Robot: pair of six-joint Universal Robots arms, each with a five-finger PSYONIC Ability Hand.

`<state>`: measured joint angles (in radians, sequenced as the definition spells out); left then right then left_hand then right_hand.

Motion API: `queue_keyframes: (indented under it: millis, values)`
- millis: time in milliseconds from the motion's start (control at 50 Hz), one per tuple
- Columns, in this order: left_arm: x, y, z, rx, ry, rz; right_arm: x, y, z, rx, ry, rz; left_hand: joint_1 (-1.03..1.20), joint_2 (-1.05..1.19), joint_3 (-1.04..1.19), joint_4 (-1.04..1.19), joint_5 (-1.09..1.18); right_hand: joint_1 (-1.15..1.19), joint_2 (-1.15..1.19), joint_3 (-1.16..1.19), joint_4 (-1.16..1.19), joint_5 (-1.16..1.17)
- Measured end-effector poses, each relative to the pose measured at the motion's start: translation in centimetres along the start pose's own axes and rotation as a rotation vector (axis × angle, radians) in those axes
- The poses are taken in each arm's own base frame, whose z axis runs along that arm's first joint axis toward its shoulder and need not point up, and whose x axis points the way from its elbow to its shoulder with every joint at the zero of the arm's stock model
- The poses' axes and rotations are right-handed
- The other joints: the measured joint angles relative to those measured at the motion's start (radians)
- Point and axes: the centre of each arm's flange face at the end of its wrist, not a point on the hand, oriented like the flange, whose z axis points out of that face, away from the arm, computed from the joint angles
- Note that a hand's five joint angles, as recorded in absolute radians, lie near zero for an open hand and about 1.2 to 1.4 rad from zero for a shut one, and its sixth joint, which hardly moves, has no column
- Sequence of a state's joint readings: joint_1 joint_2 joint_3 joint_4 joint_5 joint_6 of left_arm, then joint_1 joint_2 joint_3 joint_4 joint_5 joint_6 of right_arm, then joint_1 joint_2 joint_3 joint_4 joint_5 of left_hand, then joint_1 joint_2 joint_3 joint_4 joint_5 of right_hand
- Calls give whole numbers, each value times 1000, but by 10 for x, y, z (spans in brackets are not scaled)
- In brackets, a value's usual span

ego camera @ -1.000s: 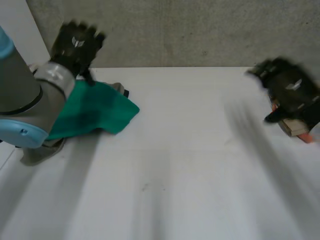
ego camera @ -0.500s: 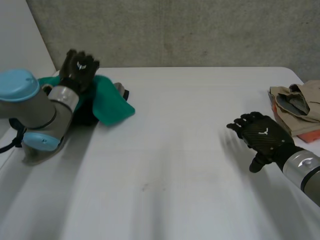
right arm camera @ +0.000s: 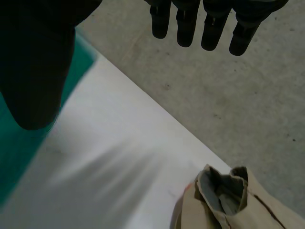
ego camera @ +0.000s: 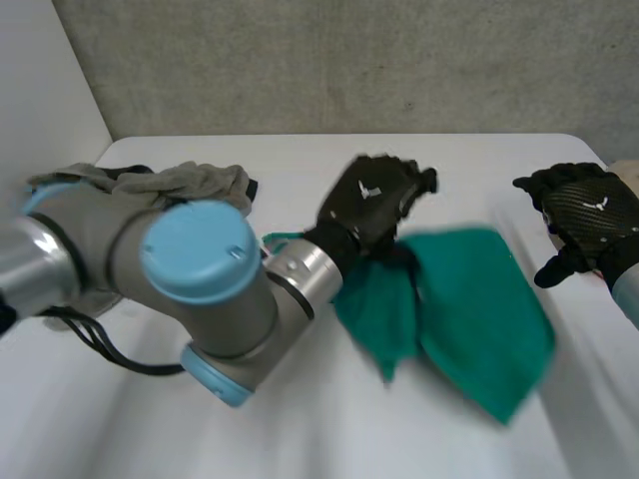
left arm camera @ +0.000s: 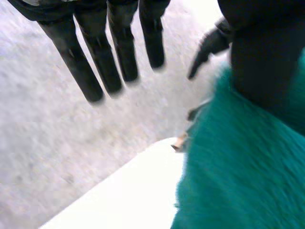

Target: Fold the laundry.

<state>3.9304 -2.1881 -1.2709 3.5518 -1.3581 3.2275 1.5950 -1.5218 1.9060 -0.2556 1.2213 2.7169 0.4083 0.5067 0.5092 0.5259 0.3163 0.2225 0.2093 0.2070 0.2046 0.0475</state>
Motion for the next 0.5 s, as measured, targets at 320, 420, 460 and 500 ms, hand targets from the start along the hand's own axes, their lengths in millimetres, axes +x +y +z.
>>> queue_keyframes:
  millis: [320,420,460,500]
  values:
    - [-51,-25,-24,-51,-123,99,-6,-6,-10,-107,-67,39,-162,-263,-263,-287,-255,0,0,0,0,0]
    - [-74,-17,-29,-94,-170,199,-35,-19,-30,-154,-198,42,-159,-261,-262,-285,-251,0,0,0,0,0]
    - [-82,-7,-29,-124,-180,239,-48,-24,-38,-158,-249,31,-158,-261,-261,-285,-251,0,0,0,0,0]
    - [-90,5,-29,-162,-188,285,-62,-28,-47,-156,-301,13,-158,-261,-261,-285,-251,0,0,0,0,0]
